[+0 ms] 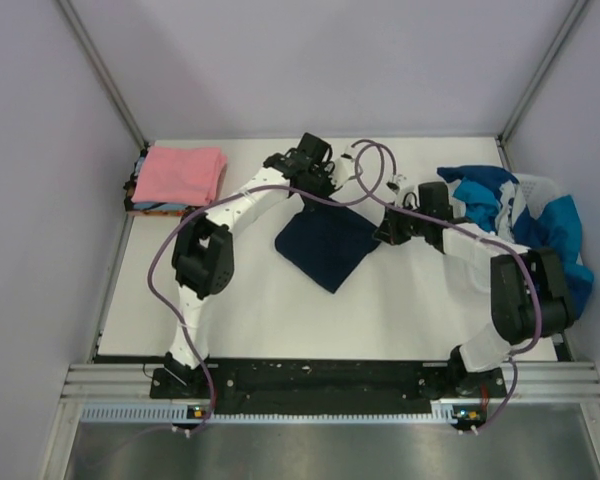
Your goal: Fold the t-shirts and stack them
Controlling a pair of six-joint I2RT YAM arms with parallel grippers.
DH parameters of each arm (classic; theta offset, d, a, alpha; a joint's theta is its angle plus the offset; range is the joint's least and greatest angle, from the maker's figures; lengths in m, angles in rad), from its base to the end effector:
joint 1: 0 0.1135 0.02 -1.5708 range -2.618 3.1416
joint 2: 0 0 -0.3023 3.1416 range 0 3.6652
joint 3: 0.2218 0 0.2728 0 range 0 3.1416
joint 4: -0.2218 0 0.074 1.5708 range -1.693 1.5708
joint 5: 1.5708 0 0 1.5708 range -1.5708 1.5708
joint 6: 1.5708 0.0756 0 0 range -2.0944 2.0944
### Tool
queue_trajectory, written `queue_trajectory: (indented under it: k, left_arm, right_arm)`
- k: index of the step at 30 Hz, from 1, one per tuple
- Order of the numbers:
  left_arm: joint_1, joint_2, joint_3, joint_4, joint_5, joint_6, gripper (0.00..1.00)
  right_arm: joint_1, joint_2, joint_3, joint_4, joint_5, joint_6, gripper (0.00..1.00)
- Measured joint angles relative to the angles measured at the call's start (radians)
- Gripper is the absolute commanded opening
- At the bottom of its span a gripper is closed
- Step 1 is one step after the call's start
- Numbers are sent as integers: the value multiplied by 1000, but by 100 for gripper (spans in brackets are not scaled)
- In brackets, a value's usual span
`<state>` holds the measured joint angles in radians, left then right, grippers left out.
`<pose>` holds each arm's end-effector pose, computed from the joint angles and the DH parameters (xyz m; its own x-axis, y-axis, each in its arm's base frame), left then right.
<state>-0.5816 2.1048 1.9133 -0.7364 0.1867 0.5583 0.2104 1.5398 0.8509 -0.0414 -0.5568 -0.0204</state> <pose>0.4397 -0.3059 0.2633 -0.2320 0.7755 -0.5872 0.8910 0.4116 0.1916 0.3409 0.1137 0.2006 -0.6408 -0.1545 -0.7520 -0.5755 0.7450 0.3373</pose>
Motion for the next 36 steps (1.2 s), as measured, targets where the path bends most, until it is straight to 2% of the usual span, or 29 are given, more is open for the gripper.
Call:
queue_trajectory:
  k: [2, 8, 10, 11, 12, 17, 22, 25, 29, 32, 34, 36]
  left_arm:
    - [-2, 27, 2, 35, -29, -11, 19]
    - [-2, 131, 53, 126, -172, -10, 50]
    - [0, 162, 86, 144, -219, -3, 56]
    - [1, 177, 104, 154, -245, -1, 61]
    - [3, 187, 119, 163, -267, 2, 62]
    - [17, 195, 152, 178, -341, 7, 63]
    - [56, 185, 152, 161, -323, -32, 54]
    - [92, 105, 55, 148, -237, -64, 47]
    - [124, -63, -139, 123, -106, -98, 35]
    - [119, -130, -216, 104, -10, -106, 32]
    - [111, -132, -244, 86, 45, -112, 31]
    - [104, -119, -264, 75, 71, -118, 31]
  right_arm:
    - [-2, 39, 19, 5, 26, 22, 1]
    - [-13, 175, 185, -54, 119, 77, 4]
    - [-17, 233, 272, -112, 153, 94, 7]
    - [-20, 261, 307, -135, 168, 102, 13]
    - [-26, 298, 355, -171, 185, 113, 24]
    - [-68, 403, 448, -273, 259, 137, 45]
    - [-78, 422, 526, -365, 327, 137, 47]
    - [-70, 364, 520, -376, 369, 134, 48]
    - [-25, 190, 401, -374, 419, 127, 46]
    - [65, 45, 273, -351, 423, 143, 38]
    - [132, -34, 177, -300, 372, 172, 29]
    - [191, -93, 73, -204, 272, 225, 26]
